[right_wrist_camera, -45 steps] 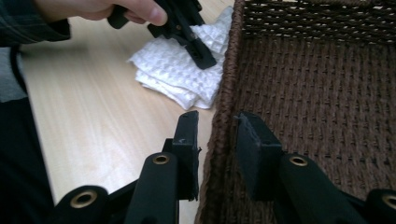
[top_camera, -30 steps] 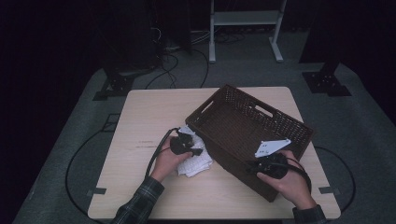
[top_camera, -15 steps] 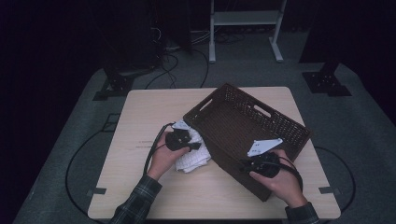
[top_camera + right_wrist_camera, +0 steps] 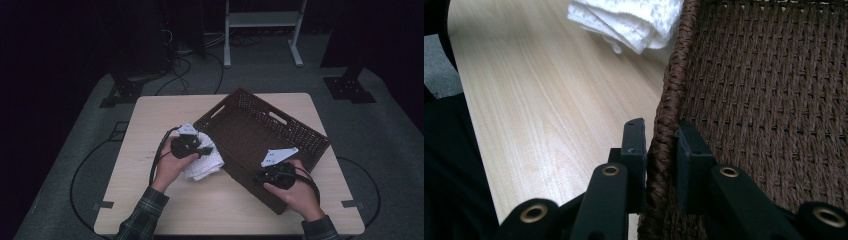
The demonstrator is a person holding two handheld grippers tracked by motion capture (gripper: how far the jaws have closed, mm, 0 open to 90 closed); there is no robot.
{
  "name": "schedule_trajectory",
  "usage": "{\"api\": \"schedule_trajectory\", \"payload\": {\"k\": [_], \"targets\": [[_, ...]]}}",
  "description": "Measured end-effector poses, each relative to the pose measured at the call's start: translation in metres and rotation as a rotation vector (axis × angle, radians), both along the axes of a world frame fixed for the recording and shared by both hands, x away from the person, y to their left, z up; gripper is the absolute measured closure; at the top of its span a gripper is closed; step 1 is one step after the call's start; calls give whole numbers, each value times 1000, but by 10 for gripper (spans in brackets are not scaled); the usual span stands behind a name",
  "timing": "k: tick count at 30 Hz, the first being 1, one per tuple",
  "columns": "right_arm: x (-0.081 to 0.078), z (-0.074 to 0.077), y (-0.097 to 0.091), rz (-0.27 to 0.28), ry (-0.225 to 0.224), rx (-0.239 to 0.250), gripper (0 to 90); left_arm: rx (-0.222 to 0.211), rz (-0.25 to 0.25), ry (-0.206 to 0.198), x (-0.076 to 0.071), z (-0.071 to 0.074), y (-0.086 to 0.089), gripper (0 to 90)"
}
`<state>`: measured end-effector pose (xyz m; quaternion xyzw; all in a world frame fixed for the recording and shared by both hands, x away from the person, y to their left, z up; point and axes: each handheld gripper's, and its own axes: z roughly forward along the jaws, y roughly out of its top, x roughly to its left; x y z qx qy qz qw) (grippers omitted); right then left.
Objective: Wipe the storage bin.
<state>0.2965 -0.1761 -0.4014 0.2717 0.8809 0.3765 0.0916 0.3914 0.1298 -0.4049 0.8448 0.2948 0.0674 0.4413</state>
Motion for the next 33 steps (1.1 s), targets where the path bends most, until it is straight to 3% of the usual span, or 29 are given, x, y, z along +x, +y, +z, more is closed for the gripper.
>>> {"api": "schedule_trajectory", "payload": {"k": [12, 19, 29, 33], "targets": [[0, -1, -1, -2, 9, 9, 763, 16, -19, 26, 1, -12, -9, 761], [0, -1, 0, -1, 8, 6, 762, 66, -38, 58, 3, -29, -17, 761], [0, -1, 0, 5, 4, -7, 765, 94, -41, 98, 6, -48, -24, 760], [0, -1, 0, 5, 5, -7, 764, 123, -54, 112, 7, -54, -25, 760]]}}
